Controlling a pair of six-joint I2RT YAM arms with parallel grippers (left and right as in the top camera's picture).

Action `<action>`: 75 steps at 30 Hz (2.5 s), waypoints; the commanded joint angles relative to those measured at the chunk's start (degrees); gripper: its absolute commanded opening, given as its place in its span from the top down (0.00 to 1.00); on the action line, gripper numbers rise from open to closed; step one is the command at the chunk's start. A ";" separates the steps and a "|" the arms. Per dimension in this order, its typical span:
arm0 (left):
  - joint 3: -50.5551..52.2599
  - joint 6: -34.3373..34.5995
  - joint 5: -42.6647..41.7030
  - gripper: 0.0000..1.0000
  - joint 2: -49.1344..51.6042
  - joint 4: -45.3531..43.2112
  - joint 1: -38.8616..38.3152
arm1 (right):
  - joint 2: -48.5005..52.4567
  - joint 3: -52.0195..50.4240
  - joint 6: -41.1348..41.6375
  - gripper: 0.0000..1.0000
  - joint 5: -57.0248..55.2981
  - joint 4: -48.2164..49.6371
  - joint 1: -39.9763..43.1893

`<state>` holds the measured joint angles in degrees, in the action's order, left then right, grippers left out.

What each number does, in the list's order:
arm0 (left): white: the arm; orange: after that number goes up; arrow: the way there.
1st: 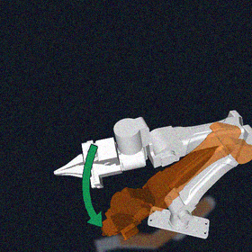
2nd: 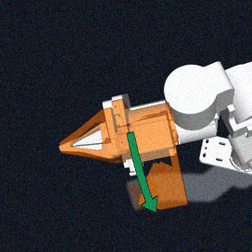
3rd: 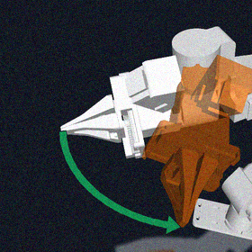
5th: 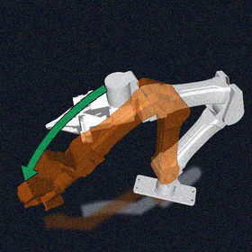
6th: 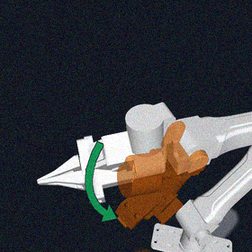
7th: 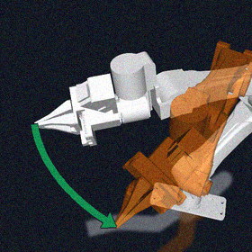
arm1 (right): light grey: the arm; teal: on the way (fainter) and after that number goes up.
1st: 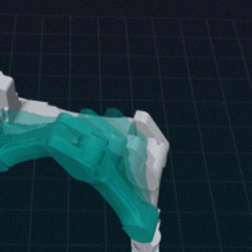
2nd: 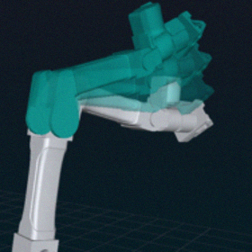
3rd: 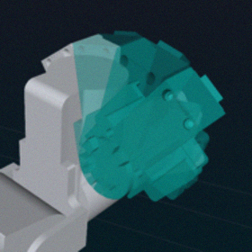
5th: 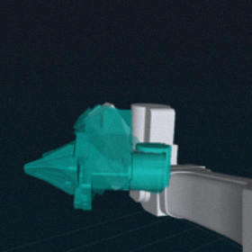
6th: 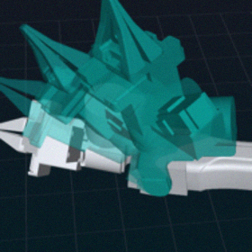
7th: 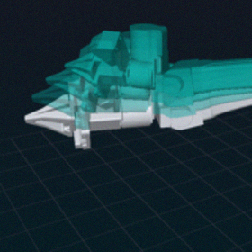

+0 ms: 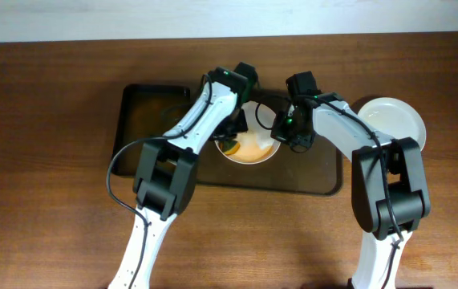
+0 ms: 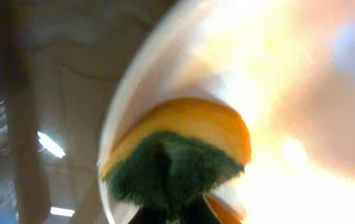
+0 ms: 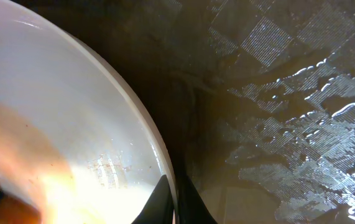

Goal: Clean dirty plates on tray and stack at the side
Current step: 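Scrub the last plate with the sponge in left gripper while right holds rim, then carry sponge back to small black tray with left gripper, lift plate with right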

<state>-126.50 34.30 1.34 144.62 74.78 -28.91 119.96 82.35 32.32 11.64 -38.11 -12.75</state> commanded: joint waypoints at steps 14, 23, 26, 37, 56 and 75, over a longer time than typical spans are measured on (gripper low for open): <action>-49.88 -22.91 -6.14 1.00 7.19 21.94 13.81 | 2.60 -0.74 0.48 0.94 -2.89 2.34 0.02; -50.64 -28.63 -5.79 1.00 7.19 21.92 15.21 | 1.49 -0.33 -3.65 0.96 0.61 1.66 0.55; -50.64 -28.61 -5.84 1.00 7.19 21.92 15.21 | -4.66 0.13 -5.55 0.96 -1.14 -2.95 3.21; -50.60 -28.59 -6.21 1.00 7.30 21.92 15.04 | -22.75 0.24 -6.60 0.96 -52.46 -15.96 -6.27; -50.53 -28.59 -6.21 1.00 7.32 21.94 15.04 | -23.12 0.24 -4.15 0.96 -93.31 -14.16 -29.53; -50.53 -28.59 -6.21 1.00 7.32 21.94 15.04 | -17.07 -0.07 -8.37 0.96 -12.92 -10.51 42.58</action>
<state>-176.51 6.81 -5.13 152.46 96.68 -13.74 99.83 82.28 25.02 -2.68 -49.71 27.22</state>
